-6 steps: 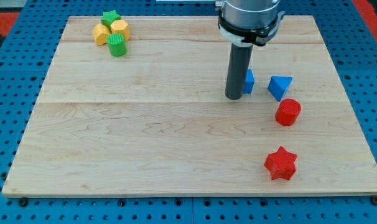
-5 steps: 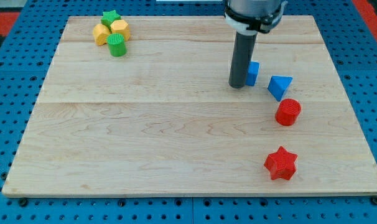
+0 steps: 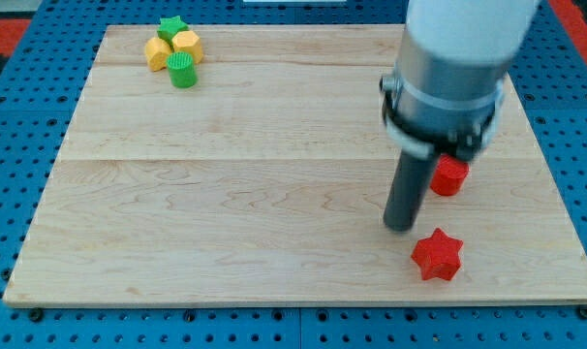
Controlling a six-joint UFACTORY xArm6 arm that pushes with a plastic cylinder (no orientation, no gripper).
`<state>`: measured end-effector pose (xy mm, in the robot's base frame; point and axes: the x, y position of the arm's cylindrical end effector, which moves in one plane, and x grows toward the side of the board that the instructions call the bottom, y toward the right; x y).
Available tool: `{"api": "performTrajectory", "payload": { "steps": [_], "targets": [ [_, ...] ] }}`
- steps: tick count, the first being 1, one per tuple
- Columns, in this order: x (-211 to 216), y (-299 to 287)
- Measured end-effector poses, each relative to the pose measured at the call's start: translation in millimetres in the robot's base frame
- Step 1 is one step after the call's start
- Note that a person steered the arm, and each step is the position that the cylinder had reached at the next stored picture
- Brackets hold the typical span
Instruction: Move the red star to the center
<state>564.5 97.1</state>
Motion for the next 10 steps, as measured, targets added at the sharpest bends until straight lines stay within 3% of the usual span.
{"api": "performTrajectory", "payload": {
  "steps": [2, 3, 4, 5, 6, 7, 10],
  "targets": [
    [52.4, 30.8],
    [4.9, 31.0],
    [12.5, 59.5],
    [12.3, 43.7],
    [10.7, 99.7],
    [24.4, 115.7],
    [32.7, 115.2]
  ]
}}
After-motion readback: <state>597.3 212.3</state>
